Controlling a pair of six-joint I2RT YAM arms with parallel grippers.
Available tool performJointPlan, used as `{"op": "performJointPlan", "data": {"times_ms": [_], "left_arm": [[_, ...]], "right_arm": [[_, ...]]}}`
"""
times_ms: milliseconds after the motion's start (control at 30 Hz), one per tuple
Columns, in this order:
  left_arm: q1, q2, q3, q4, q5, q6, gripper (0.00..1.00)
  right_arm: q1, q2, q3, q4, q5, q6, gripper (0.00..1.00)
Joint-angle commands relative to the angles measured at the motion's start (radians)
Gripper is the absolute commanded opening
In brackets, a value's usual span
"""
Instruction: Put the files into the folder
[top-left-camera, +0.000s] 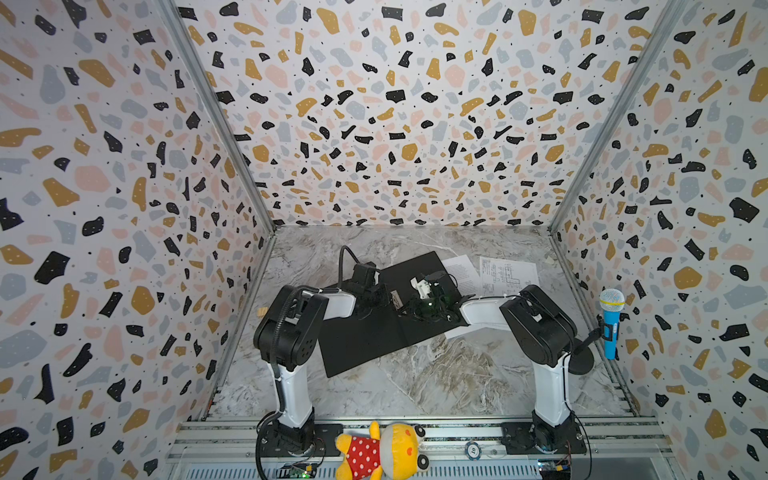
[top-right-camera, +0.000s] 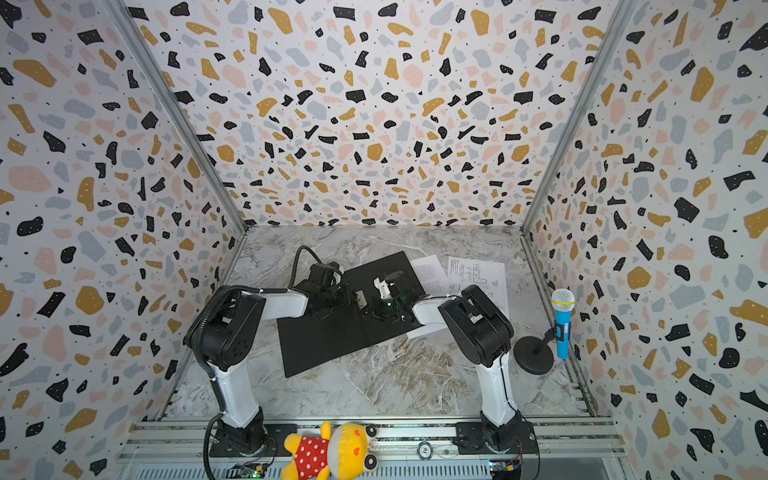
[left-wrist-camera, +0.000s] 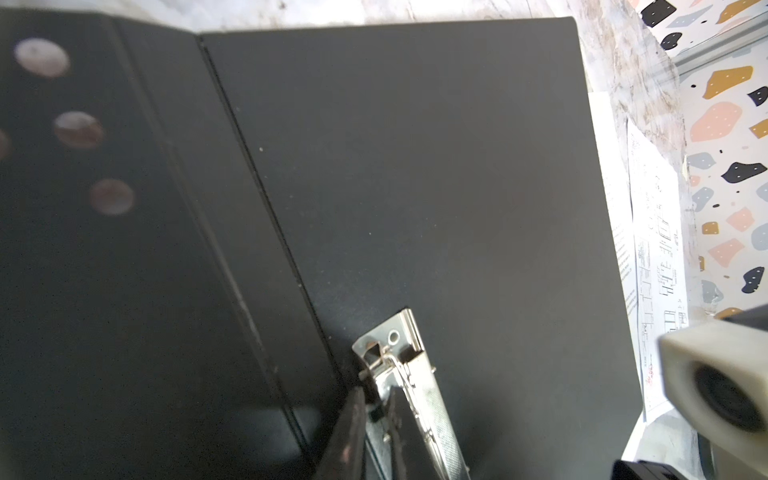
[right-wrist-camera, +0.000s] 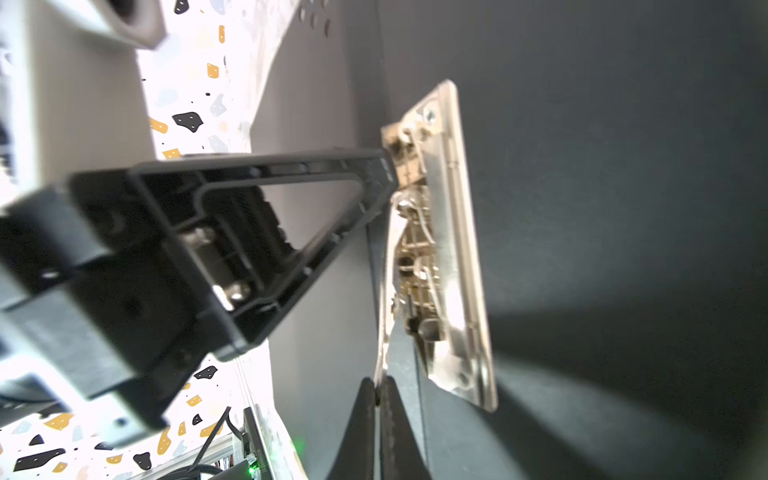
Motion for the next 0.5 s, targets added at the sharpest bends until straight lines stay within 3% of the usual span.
{"op": "performJointPlan", "data": {"times_ms": [0, 333, 467], "left_arm": [[-0.002, -0.017, 0.017, -0.088, 0.004, 0.001, 0.16], [-0.001, -0.064, 0.054, -0.11, 0.031, -0.005, 0.36], [-0.001, -0.087, 0.062, -0.12, 0.038, -0.015, 0.45]], "right_arm": [[0.004, -0.033, 0.0, -0.108, 0.02, -0.008, 0.12], [0.006, -0.049, -0.006, -0.091, 0.015, 0.0, 0.26], [0.007, -0.077, -0.011, -0.07, 0.016, 0.002, 0.39]]}}
